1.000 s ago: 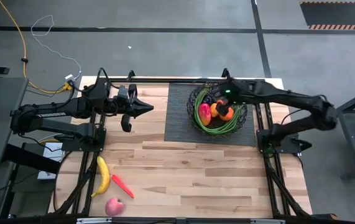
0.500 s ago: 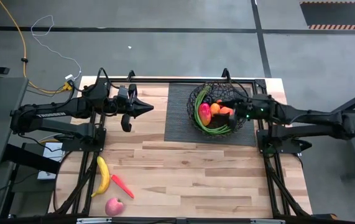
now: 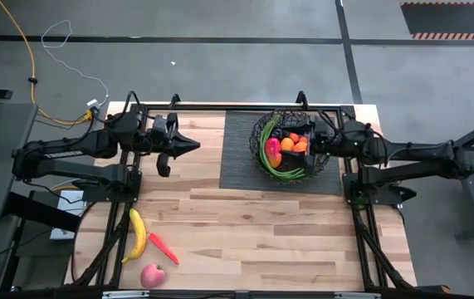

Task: Build produce basket
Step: Put the banana into the wire basket

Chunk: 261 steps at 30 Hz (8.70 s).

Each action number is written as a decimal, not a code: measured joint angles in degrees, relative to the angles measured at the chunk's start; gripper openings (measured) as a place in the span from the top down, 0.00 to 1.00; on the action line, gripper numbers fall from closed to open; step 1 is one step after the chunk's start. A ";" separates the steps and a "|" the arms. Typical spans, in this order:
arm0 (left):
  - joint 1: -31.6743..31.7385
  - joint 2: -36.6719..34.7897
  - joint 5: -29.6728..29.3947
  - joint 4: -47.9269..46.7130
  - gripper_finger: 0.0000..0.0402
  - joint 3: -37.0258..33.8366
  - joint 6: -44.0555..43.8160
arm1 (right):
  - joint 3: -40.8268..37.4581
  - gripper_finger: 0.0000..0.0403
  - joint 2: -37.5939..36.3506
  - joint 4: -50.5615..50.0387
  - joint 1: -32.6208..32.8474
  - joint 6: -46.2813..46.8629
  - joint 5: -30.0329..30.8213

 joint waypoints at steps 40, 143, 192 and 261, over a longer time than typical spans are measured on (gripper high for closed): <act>-0.02 -0.44 -2.39 -0.57 0.82 0.00 2.40 | 0.99 1.00 -0.17 -2.73 0.00 -2.81 -10.66; -58.16 38.92 0.37 -53.03 0.18 1.29 -119.83 | 0.99 1.00 -0.15 -6.73 -0.15 -1.34 -11.62; -56.48 43.81 -5.16 -56.63 0.18 1.29 -121.09 | 0.97 1.00 -0.15 -7.19 -0.15 0.01 -11.60; -0.20 4.40 -18.78 11.57 0.62 5.65 3.06 | 0.97 1.00 -0.15 -3.20 -0.17 2.72 -14.99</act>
